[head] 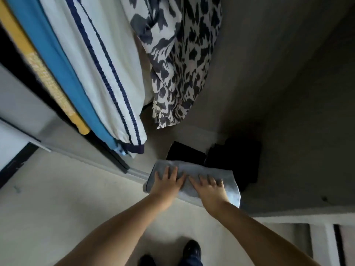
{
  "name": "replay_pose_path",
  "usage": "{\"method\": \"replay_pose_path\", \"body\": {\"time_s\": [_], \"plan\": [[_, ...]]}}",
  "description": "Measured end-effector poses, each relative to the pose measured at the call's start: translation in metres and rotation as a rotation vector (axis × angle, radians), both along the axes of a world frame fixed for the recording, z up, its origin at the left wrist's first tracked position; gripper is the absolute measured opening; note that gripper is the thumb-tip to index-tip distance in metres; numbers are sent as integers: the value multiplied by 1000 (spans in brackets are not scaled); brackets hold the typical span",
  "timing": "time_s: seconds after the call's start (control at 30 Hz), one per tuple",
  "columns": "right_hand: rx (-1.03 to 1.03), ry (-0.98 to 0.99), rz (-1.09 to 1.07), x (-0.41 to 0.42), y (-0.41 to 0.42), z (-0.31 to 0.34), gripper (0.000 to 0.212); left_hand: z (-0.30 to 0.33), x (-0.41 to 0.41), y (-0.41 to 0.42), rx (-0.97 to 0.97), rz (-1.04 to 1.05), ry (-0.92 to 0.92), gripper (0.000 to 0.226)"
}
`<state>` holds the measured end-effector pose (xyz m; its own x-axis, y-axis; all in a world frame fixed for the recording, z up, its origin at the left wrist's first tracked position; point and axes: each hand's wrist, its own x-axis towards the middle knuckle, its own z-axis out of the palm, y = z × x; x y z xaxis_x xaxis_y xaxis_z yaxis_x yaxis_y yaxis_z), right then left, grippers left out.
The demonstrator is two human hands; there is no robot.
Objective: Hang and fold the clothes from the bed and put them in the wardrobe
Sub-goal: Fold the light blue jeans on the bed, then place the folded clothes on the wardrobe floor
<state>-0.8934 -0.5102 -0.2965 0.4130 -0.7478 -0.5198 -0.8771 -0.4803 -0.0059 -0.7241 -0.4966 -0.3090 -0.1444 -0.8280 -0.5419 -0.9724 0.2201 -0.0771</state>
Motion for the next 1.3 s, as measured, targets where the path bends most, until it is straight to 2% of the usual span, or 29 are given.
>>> {"method": "replay_pose_path", "body": {"time_s": [0.13,0.2,0.27,0.37,0.47,0.57,0.63,0.7,0.8,0.9,1.0,1.1,1.3], "plan": [[-24,-27,-19,33,-51,-84,84,-74,33,-56,17,-16,-9,66],[-25,-16,-36,47,-80,-140,80,-125,45,-88,-142,-104,-12,57],[-66,-25,-70,59,-111,-198,74,-175,53,-120,-254,-184,-129,43],[-147,-82,-131,70,-152,-274,74,-243,61,-164,-384,-175,-166,40],[-209,-106,-175,71,-178,-328,83,-300,64,-197,-424,-212,-68,39],[-276,-90,-196,69,-195,-377,97,-359,67,-223,-465,-117,92,50],[-325,-94,-219,65,-202,-411,96,-406,65,-239,-404,-133,68,60],[-279,-105,-248,59,-209,-440,90,-443,62,-249,-376,-170,44,68],[-129,-140,-245,49,-203,-478,85,-478,63,-241,-250,-178,113,83],[-17,-96,-187,44,-197,-494,89,-483,72,-233,-101,-210,105,95],[52,-41,-171,40,-204,-485,88,-465,74,-238,0,-234,96,93],[71,-15,-167,39,-209,-457,87,-433,76,-240,51,-221,97,85],[142,-108,-278,29,-169,-366,74,-347,76,-197,76,-210,88,76]]}}
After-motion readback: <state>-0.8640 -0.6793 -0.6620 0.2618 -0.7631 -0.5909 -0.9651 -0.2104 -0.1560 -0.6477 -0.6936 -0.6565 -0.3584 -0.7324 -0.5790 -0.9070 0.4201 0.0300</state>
